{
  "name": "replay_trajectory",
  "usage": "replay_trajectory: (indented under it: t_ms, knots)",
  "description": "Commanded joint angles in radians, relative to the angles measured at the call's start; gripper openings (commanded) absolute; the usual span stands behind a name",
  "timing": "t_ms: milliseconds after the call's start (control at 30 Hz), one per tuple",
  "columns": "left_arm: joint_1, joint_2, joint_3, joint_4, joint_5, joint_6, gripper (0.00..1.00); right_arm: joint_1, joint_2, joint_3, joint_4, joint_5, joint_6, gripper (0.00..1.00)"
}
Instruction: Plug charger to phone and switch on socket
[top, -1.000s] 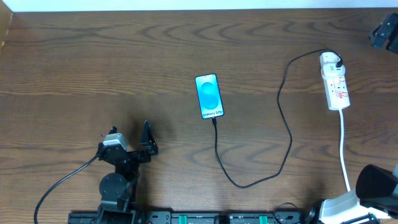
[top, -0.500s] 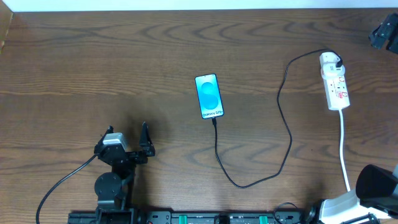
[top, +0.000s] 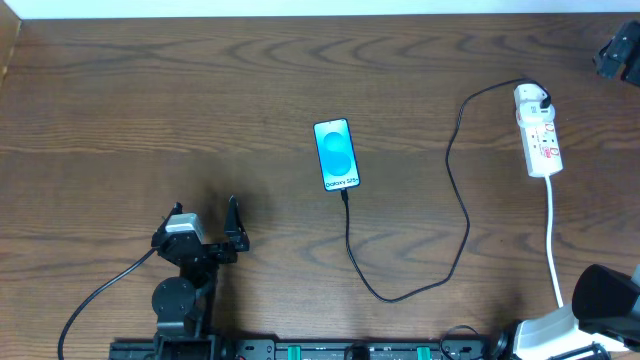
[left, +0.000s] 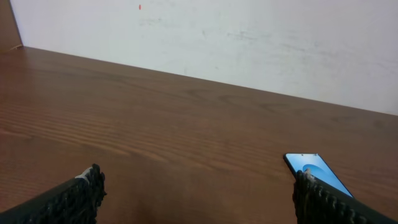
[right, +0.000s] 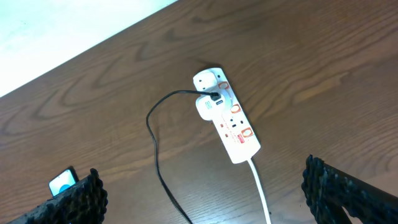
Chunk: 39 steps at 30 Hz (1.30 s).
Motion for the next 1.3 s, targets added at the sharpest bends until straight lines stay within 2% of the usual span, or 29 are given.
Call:
replay_trajectory:
  t_ms: [0, 1267]
  knots:
    - [0.006, -0.007, -0.018, -0.032, 0.013, 0.017, 0.98, 0.004, 0.004, 0.005, 0.002, 0.0, 0.005, 0.99]
    - [0.006, -0.007, -0.018, -0.032, 0.013, 0.017, 0.98, 0.004, -0.021, 0.005, 0.001, 0.006, 0.005, 0.99]
